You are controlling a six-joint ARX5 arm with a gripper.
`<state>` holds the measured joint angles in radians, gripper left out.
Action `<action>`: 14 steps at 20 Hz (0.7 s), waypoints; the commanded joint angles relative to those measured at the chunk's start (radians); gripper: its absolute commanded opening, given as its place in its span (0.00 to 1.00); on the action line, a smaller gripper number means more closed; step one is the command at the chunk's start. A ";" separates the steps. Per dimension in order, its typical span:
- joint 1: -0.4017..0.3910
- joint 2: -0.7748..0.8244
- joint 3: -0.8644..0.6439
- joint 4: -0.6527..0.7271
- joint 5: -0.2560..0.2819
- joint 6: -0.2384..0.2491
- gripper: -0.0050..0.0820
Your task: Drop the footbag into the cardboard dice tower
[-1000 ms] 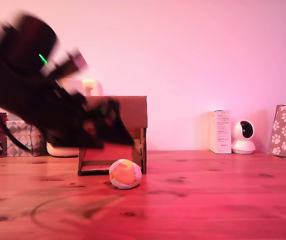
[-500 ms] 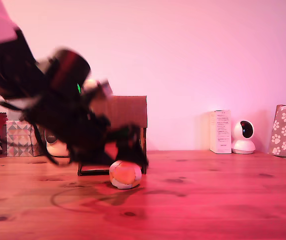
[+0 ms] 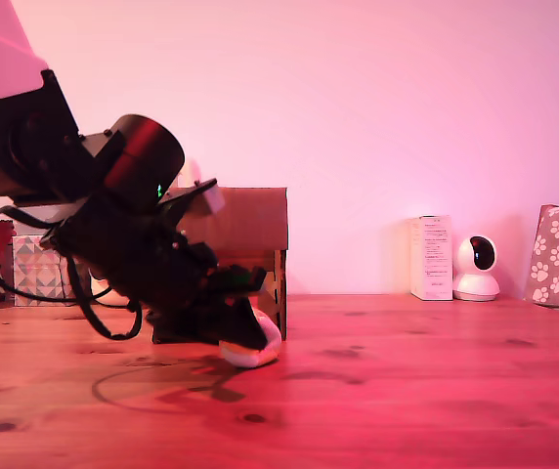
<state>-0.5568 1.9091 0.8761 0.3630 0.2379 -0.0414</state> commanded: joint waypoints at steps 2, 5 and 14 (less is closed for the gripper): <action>-0.014 -0.093 -0.002 -0.045 0.009 0.007 0.14; -0.014 -0.193 -0.002 -0.120 0.026 0.006 0.14; -0.013 -0.529 -0.002 -0.234 0.006 0.026 0.14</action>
<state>-0.5686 1.3983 0.8761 0.1143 0.2539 -0.0227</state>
